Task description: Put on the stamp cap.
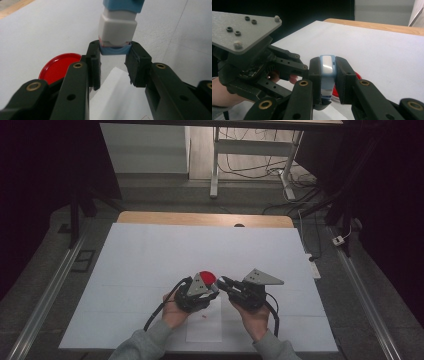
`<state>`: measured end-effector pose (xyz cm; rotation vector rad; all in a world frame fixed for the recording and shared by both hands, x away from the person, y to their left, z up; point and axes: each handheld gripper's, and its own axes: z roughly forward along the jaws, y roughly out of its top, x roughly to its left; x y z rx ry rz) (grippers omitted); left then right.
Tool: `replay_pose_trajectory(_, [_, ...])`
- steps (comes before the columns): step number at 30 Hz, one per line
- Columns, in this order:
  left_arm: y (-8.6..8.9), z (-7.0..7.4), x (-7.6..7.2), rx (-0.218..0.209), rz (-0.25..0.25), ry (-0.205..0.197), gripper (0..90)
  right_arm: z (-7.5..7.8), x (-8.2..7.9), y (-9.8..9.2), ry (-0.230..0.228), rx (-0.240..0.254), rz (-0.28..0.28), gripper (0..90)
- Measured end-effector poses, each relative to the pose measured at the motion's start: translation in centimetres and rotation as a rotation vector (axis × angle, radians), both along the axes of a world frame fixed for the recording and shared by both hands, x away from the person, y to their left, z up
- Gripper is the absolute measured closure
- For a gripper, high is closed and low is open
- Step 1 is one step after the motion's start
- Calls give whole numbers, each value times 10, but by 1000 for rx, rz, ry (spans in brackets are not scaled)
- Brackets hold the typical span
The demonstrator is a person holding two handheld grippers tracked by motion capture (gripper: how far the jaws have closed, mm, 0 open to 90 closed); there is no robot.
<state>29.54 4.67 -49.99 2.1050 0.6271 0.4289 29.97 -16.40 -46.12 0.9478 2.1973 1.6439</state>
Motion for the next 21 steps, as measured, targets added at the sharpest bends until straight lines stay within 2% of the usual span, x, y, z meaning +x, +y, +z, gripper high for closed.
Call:
replay_pose_trajectory(10, [1, -1, 0, -4, 7, -10, 654, 1, -1, 0, 4, -5, -13, 753])
replay_pose_trajectory(21, [0, -2, -2, 16, 19, -22, 654, 0, -2, 2, 11, -20, -20, 754])
